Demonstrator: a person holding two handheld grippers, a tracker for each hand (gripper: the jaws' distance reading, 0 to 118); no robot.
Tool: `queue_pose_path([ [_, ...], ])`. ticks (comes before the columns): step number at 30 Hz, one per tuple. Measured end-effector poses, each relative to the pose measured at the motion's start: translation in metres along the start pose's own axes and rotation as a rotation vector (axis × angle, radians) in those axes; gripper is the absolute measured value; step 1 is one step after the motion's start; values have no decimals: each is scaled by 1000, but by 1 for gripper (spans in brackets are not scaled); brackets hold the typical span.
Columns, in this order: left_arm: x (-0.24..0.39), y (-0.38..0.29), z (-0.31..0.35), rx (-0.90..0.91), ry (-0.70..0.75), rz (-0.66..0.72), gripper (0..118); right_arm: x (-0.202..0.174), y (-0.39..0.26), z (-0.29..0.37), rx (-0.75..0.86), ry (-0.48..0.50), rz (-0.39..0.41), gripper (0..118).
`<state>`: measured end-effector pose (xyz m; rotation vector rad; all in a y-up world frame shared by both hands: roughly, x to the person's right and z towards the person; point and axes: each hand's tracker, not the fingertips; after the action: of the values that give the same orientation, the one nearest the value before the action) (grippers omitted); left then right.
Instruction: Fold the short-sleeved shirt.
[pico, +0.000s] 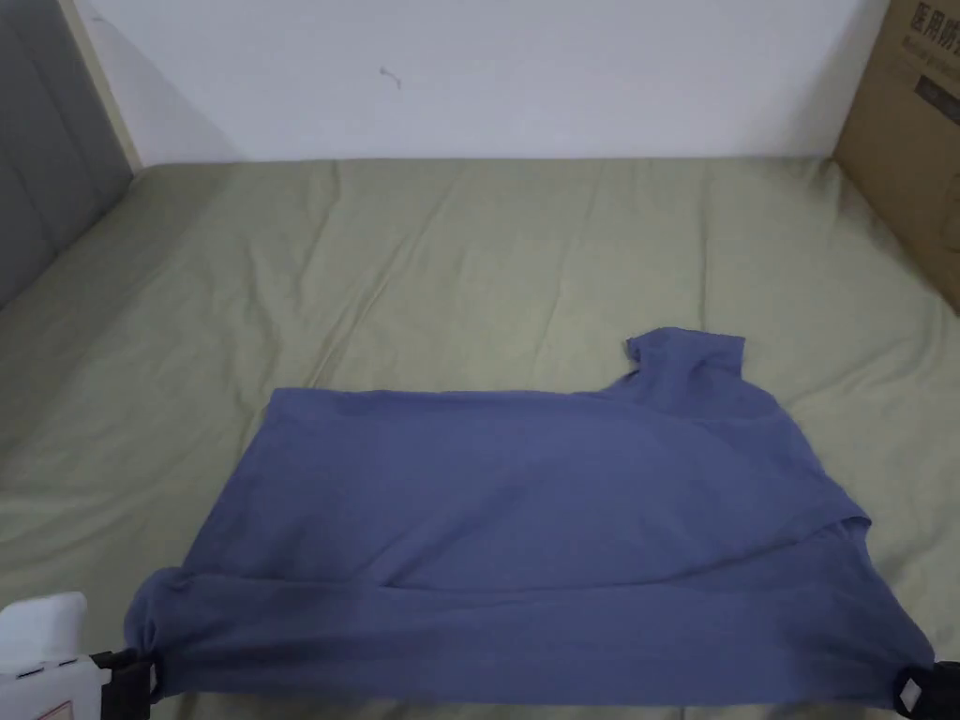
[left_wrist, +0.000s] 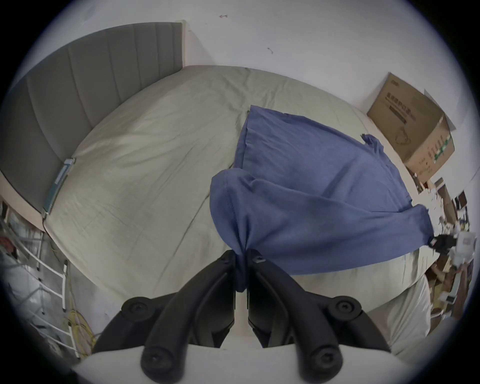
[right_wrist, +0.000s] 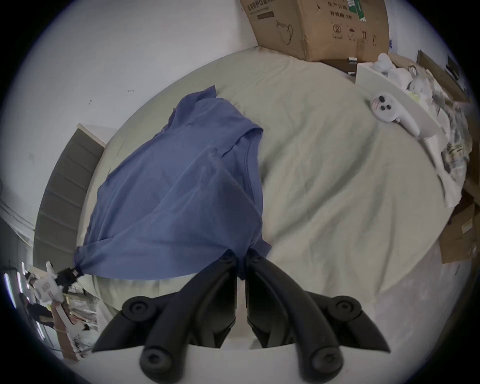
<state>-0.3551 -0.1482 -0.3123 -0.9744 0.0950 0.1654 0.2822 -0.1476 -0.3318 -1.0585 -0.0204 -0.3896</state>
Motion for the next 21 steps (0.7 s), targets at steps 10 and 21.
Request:
queue_pose_path([
  [10, -4, -51, -18, -76, 16, -41, 17, 10, -57, -14, -72, -78, 42, 20],
  [21, 15, 12, 40, 146, -48, 48, 0, -43, -10, 42, 155, -102, 210, 42],
])
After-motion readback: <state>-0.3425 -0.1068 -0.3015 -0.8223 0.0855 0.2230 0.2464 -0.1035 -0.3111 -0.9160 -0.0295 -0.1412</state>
